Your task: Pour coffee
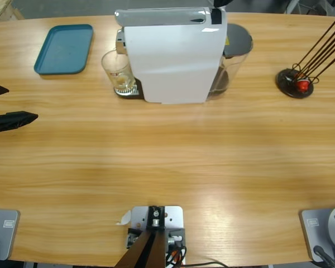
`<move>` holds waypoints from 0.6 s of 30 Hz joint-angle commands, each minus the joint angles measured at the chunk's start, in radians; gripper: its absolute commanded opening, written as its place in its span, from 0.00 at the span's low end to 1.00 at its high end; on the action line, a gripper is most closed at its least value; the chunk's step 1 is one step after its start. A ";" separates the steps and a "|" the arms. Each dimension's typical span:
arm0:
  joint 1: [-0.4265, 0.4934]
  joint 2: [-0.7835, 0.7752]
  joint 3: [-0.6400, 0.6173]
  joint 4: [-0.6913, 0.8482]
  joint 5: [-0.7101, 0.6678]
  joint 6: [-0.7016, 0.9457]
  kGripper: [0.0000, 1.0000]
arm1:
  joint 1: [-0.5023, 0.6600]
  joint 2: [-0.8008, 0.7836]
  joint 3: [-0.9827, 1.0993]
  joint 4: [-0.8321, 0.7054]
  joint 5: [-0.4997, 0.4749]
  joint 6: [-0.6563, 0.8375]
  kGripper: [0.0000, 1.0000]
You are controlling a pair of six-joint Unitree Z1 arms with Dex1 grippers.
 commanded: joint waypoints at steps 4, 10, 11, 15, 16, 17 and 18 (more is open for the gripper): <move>0.006 0.043 0.039 -0.015 0.019 -0.014 0.95 | -0.018 -0.130 0.001 0.007 -0.029 0.046 0.81; 0.006 0.027 0.047 -0.024 0.011 -0.056 0.95 | -0.013 -0.331 0.287 -0.101 0.054 0.071 0.82; 0.006 0.027 0.053 -0.034 0.001 -0.057 0.95 | -0.006 -0.359 0.327 -0.110 0.052 0.071 0.82; 0.006 -0.007 0.081 -0.069 -0.013 -0.057 0.95 | 0.034 -0.498 0.585 -0.242 0.037 -0.007 0.82; 0.006 -0.019 0.094 -0.081 -0.019 -0.057 0.95 | 0.040 -0.540 0.665 -0.299 0.037 -0.036 0.82; 0.006 -0.032 0.108 -0.097 -0.027 -0.057 0.95 | 0.040 -0.573 0.733 -0.340 0.039 -0.050 0.82; 0.006 -0.044 0.123 -0.116 -0.033 -0.059 0.95 | 0.040 -0.599 0.797 -0.377 0.042 -0.051 0.82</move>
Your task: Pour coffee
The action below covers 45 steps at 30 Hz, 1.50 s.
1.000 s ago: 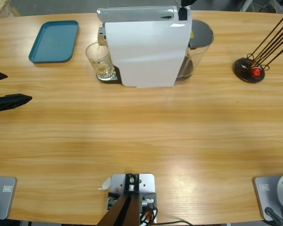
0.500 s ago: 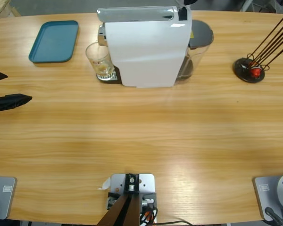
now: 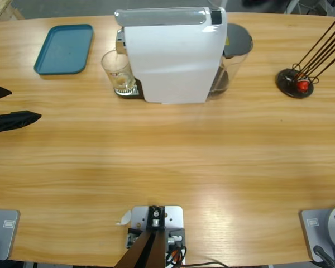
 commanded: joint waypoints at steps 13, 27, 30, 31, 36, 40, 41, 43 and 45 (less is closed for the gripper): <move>0.006 -0.319 0.294 -0.387 -0.118 -0.023 0.94 | 0.040 -0.601 0.979 -0.695 0.245 -0.010 0.82; 0.006 -0.314 0.327 -0.395 -0.211 0.041 0.83 | 0.040 -0.493 1.008 -0.761 0.317 -0.010 0.82; 0.006 -0.308 0.327 -0.395 -0.212 0.041 0.83 | 0.040 -0.503 1.000 -0.752 0.318 -0.010 0.81; 0.006 -0.307 0.327 -0.395 -0.212 0.041 0.83 | 0.040 -0.507 1.000 -0.747 0.319 -0.010 0.81; 0.006 -0.277 0.327 -0.401 -0.208 0.041 0.83 | 0.040 -0.487 1.015 -0.753 0.327 -0.010 0.87; 0.006 -0.274 0.329 -0.404 -0.201 0.039 0.83 | 0.040 -0.463 1.016 -0.753 0.338 -0.010 0.87; 0.006 -0.277 0.330 -0.404 -0.201 0.037 0.83 | 0.040 -0.464 1.017 -0.753 0.336 -0.010 0.87; 0.006 -0.289 0.334 -0.404 -0.198 0.035 0.83 | 0.040 -0.466 1.020 -0.753 0.336 -0.010 0.87; 0.006 -0.297 0.337 -0.404 -0.197 0.031 0.83 | 0.040 -0.472 1.024 -0.753 0.335 -0.010 0.87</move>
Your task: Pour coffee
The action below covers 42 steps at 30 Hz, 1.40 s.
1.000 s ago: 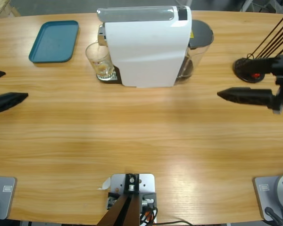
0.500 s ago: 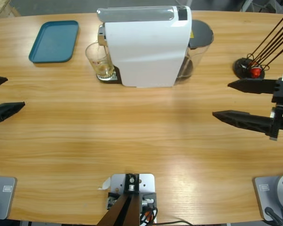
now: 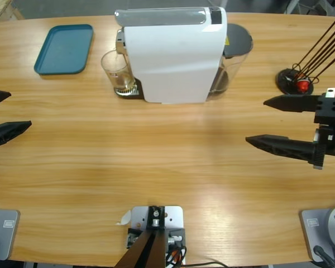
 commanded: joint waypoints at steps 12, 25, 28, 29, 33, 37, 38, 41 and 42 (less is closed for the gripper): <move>0.006 -0.004 0.048 -0.015 0.002 -0.015 0.83 | 0.007 0.018 0.041 0.003 0.001 0.013 0.87; 0.006 -0.011 0.051 -0.015 0.006 -0.023 0.83 | 0.007 0.013 0.044 0.005 0.005 0.013 0.87; 0.006 -0.015 0.051 -0.015 0.005 -0.024 0.83 | 0.007 0.013 0.044 0.005 0.005 0.013 0.87; 0.006 -0.015 0.051 -0.015 0.005 -0.024 0.83 | 0.007 0.013 0.044 0.005 0.005 0.013 0.87; 0.006 -0.016 0.053 -0.015 0.005 -0.026 0.83 | 0.007 0.014 0.044 0.005 0.005 0.013 0.87; 0.006 -0.015 0.053 -0.015 0.005 -0.026 0.83 | 0.007 0.021 0.043 0.005 0.005 0.013 0.87; 0.006 -0.015 0.053 -0.015 0.005 -0.026 0.83 | 0.007 0.024 0.043 0.005 0.005 0.013 0.87; 0.006 -0.013 0.053 -0.014 0.005 -0.026 0.83 | 0.007 0.027 0.043 0.005 0.005 0.013 0.87; 0.006 -0.011 0.052 -0.014 0.005 -0.026 0.83 | 0.007 0.027 0.043 0.005 0.007 0.013 0.87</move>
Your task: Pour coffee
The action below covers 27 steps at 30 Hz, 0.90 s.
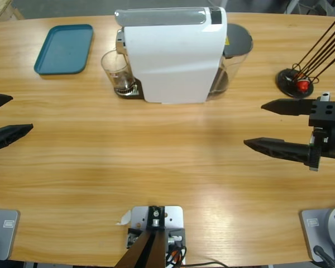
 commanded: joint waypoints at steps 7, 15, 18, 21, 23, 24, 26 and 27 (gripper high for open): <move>0.006 0.000 0.037 -0.016 0.004 -0.019 0.83 | 0.007 0.017 0.030 0.005 0.009 0.013 0.87; 0.006 0.000 0.037 -0.016 0.004 -0.020 0.83 | 0.007 0.022 0.030 0.005 0.015 0.013 0.87; 0.006 0.000 0.037 -0.016 0.003 -0.020 0.83 | 0.007 0.024 0.029 0.005 0.015 0.013 0.87; 0.006 0.000 0.037 -0.016 0.003 -0.021 0.83 | 0.007 0.025 0.029 0.005 0.016 0.013 0.87; 0.006 0.000 0.037 -0.016 0.003 -0.021 0.83 | 0.007 0.028 0.029 0.005 0.016 0.013 0.87; 0.006 0.000 0.037 -0.016 0.002 -0.021 0.83 | 0.007 0.028 0.029 0.005 0.016 0.013 0.87; 0.006 0.000 0.037 -0.016 -0.002 -0.021 0.83 | 0.007 0.030 0.029 0.005 0.016 0.013 0.87; 0.006 0.000 0.037 -0.016 -0.002 -0.021 0.83 | 0.007 0.030 0.029 0.005 0.016 0.013 0.87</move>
